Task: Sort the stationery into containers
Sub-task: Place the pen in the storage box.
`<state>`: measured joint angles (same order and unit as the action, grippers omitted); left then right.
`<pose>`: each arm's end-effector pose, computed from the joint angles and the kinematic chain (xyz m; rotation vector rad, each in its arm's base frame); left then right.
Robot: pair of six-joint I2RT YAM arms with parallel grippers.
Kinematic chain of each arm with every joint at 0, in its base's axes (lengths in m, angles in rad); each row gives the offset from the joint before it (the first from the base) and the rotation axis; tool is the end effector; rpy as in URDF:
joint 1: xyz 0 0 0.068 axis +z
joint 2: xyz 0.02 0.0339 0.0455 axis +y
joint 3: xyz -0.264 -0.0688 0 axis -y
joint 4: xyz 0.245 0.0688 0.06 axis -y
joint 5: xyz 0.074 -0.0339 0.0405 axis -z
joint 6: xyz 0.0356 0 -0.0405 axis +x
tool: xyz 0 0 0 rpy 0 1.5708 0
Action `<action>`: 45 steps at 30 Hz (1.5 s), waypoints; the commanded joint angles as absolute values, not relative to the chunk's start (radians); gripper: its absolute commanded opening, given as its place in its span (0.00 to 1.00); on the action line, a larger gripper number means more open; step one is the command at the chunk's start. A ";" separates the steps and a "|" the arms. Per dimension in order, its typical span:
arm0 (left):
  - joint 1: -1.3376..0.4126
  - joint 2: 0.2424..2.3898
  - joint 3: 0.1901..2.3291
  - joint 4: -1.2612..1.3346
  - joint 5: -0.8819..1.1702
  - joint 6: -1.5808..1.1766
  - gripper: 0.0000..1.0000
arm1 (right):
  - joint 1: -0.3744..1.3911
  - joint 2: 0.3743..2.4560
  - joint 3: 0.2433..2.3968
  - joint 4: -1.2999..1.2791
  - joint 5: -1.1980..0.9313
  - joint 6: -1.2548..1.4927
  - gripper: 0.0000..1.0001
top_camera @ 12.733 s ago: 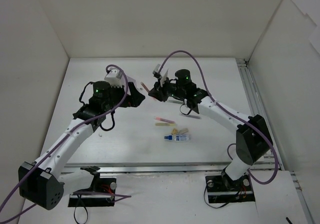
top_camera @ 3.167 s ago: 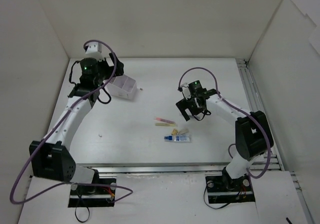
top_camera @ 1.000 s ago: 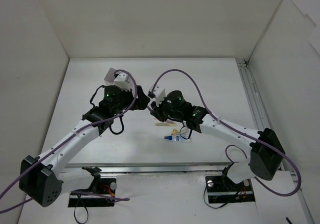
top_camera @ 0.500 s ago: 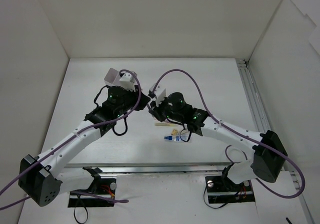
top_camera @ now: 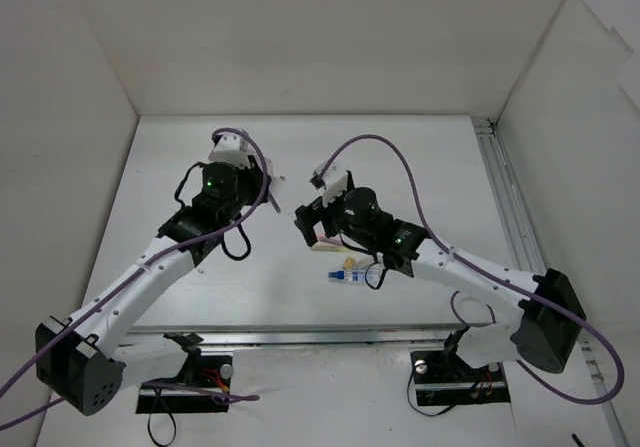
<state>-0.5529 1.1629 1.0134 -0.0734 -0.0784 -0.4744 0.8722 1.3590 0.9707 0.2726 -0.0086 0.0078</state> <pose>0.2340 -0.1411 0.3545 0.0146 1.8426 -0.6599 0.2074 0.2474 0.3217 -0.7311 1.5691 0.6633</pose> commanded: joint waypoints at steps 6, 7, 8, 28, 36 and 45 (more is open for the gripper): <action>-0.252 1.189 1.074 0.136 -0.186 -0.408 0.00 | 0.858 1.155 0.833 0.358 0.510 0.192 0.98; -0.230 1.210 1.072 0.219 -0.175 -0.400 0.00 | 0.848 1.141 0.822 0.344 0.526 0.167 0.98; -0.212 1.266 1.097 0.241 -0.169 -0.384 0.00 | 0.844 1.134 0.819 0.306 0.532 0.157 0.98; -0.071 1.776 1.427 0.439 -0.052 -0.241 0.00 | 0.816 1.014 0.724 0.089 0.634 0.196 0.98; -0.071 1.750 1.367 0.439 0.026 -0.296 0.73 | 0.813 1.097 0.774 0.028 0.508 0.140 0.98; -0.080 1.566 1.305 0.387 0.074 -0.319 1.00 | 0.815 1.336 0.906 -0.072 0.299 0.017 0.98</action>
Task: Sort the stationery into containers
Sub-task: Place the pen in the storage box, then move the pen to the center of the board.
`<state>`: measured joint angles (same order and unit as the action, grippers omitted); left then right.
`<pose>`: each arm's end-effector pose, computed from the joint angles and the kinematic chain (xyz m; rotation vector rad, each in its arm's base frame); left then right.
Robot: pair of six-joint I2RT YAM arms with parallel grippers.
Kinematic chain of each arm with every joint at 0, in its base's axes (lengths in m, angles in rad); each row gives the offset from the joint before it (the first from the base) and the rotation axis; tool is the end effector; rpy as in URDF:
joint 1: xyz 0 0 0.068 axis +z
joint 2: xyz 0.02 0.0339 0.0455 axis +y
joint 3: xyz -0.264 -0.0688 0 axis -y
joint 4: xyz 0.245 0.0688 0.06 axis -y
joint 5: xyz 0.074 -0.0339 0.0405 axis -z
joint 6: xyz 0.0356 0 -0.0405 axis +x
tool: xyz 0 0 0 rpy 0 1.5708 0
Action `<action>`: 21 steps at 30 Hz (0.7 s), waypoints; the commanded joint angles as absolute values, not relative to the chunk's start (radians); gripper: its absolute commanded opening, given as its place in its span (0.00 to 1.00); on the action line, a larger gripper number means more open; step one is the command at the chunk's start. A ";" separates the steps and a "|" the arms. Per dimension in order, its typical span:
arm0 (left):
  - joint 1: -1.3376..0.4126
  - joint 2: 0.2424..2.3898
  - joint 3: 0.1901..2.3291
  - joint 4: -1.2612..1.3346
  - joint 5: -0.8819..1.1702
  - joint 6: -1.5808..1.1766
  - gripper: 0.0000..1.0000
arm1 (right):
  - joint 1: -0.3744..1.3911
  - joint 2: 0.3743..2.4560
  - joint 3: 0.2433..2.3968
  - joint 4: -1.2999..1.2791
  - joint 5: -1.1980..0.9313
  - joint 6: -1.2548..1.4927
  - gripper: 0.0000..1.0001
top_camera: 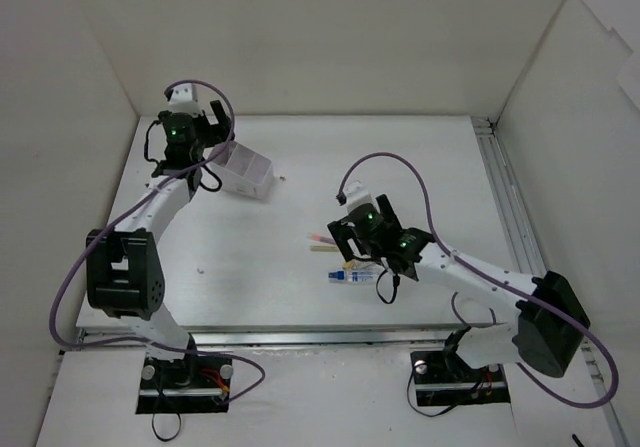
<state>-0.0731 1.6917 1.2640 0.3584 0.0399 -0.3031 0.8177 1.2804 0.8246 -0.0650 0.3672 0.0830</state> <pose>0.4078 -0.0313 0.3210 -0.1588 1.6420 -0.3201 0.2034 0.1983 0.2591 -0.5296 1.9890 0.1738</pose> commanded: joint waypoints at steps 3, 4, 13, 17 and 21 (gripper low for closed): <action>-0.100 1.487 1.337 0.225 0.106 -0.315 1.00 | 0.812 1.423 0.957 -0.049 0.305 0.011 0.98; -0.100 1.450 1.383 0.147 0.110 -0.325 1.00 | 0.813 1.478 0.971 -0.046 0.314 0.009 0.98; -0.149 1.024 0.967 0.074 0.239 -0.462 1.00 | 0.816 1.713 1.121 0.061 0.189 0.011 0.98; -0.158 0.896 0.897 -0.055 0.195 -0.474 1.00 | 0.818 1.758 1.105 0.161 0.193 0.012 0.98; -0.158 0.801 0.825 -0.115 0.181 -0.477 1.00 | 0.816 1.810 1.120 0.215 0.161 0.020 0.98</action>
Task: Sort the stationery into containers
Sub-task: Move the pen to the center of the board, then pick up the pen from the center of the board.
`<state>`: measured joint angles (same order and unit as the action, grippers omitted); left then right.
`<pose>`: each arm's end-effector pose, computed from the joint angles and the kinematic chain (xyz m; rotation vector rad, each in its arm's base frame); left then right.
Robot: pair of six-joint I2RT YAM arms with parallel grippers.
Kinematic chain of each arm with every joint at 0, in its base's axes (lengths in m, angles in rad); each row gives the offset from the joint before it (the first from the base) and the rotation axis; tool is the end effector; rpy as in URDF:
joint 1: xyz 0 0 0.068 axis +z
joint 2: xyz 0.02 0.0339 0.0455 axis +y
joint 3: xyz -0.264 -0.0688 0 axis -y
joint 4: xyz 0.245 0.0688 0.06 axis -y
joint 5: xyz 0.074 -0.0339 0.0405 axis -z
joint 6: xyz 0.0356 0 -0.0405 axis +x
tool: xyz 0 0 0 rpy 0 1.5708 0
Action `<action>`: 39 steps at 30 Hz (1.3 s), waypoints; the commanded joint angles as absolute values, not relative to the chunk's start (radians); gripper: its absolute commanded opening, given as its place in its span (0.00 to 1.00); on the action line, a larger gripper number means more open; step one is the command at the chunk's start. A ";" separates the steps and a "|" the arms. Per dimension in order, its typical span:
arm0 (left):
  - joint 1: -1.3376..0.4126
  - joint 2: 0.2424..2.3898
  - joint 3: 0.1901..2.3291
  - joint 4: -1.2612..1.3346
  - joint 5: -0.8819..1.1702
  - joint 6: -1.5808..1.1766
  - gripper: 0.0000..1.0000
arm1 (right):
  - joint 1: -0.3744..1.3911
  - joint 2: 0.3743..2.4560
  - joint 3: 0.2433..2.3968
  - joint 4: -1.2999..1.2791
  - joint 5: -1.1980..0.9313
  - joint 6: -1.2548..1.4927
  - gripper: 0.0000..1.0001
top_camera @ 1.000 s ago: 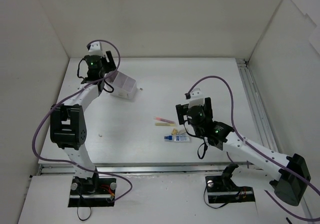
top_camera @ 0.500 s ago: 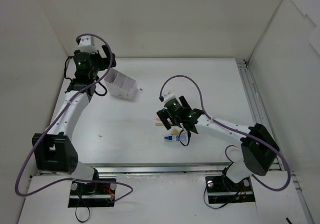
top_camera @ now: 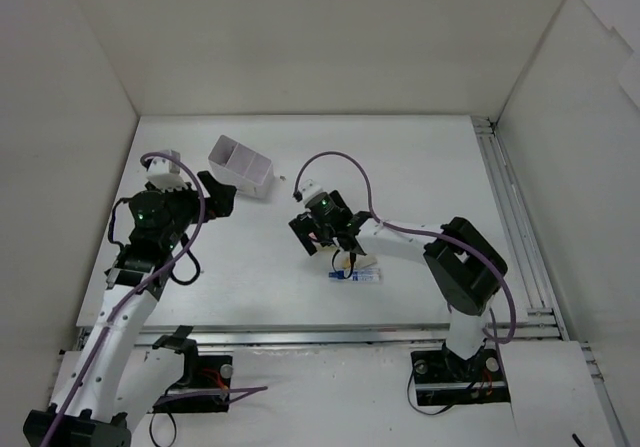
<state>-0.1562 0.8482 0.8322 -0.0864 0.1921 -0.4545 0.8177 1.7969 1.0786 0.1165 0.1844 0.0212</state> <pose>0.1962 -0.0378 0.3565 -0.1066 1.7059 -0.6185 0.2735 0.2822 0.1930 -0.7449 2.0431 0.2822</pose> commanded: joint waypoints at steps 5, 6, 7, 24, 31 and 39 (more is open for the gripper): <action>-0.158 0.729 0.813 -0.164 0.132 -0.480 1.00 | 0.813 1.865 1.143 0.218 0.208 0.032 0.98; -0.158 0.716 0.807 -0.164 0.130 -0.479 1.00 | 0.811 1.873 1.143 0.218 0.230 0.032 0.98; -0.158 0.709 0.802 -0.164 0.127 -0.480 1.00 | 0.815 1.881 1.144 0.216 0.241 0.044 0.98; -0.158 0.709 0.798 -0.160 0.109 -0.482 1.00 | 0.709 1.849 1.059 0.173 0.197 0.176 0.98; -0.158 0.736 0.798 -0.146 0.123 -0.483 1.00 | 0.629 1.809 0.970 0.167 0.069 0.207 0.87; -0.158 0.775 0.796 -0.118 0.136 -0.485 1.00 | 0.612 1.836 0.962 0.161 0.040 0.179 0.49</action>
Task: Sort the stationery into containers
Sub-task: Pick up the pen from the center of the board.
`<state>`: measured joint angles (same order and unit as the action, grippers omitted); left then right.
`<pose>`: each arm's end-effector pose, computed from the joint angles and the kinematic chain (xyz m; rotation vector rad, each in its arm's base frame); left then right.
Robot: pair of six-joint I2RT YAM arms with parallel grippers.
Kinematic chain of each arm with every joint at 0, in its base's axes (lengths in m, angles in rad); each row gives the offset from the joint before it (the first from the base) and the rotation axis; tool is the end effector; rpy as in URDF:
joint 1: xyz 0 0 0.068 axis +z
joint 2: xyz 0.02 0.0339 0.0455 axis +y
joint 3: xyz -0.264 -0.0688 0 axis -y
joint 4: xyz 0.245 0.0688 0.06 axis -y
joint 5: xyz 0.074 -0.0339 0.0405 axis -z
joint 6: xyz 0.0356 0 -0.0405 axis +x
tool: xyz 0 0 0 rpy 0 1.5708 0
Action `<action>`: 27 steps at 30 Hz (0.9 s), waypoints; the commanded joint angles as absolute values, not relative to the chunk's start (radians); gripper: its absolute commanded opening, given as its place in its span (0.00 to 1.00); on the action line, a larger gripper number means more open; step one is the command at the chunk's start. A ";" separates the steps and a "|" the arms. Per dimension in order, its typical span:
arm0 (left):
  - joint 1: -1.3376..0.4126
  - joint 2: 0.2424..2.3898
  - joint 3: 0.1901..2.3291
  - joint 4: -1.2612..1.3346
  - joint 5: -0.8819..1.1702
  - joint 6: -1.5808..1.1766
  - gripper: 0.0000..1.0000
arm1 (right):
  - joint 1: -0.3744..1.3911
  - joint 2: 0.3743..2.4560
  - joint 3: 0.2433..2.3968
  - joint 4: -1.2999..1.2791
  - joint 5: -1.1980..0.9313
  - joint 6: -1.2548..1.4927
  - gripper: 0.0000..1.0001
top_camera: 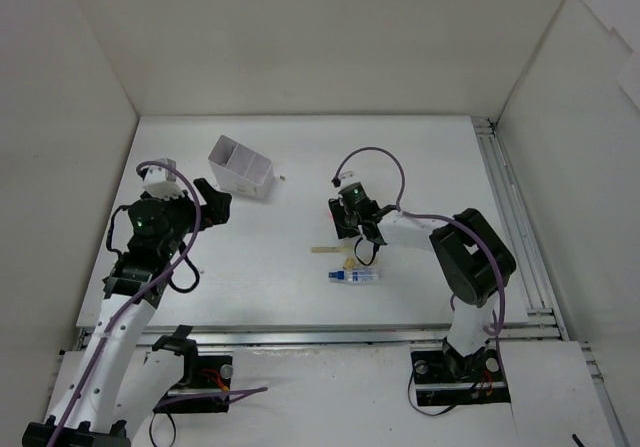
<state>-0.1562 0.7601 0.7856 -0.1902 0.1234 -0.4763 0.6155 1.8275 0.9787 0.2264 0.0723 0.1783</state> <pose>0.1770 -0.0323 0.3437 -0.1902 1.7583 -0.5692 0.3142 0.2190 0.1608 -0.4402 2.1712 0.3656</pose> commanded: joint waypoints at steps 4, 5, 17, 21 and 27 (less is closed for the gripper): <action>-0.158 0.798 0.804 -0.118 0.144 -0.483 1.00 | 0.609 1.850 0.974 0.170 0.054 0.167 0.23; -0.158 0.801 0.807 -0.117 0.147 -0.482 1.00 | 0.609 1.851 0.977 0.172 0.064 0.164 0.20; -0.192 0.922 0.883 -0.100 0.274 -0.518 1.00 | 0.607 1.679 0.988 0.285 0.016 -0.044 0.00; -0.268 1.026 0.936 -0.081 0.336 -0.535 1.00 | 0.650 1.556 0.911 0.397 -0.081 -0.072 0.00; -0.403 1.227 1.046 -0.054 0.344 -0.552 1.00 | 0.724 1.519 0.937 0.405 -0.164 -0.035 0.00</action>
<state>-0.3634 1.1721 0.9668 -0.1333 0.3119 -0.5297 0.6907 1.5467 0.9073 0.3378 -0.0959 -0.0345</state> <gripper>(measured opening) 0.996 0.099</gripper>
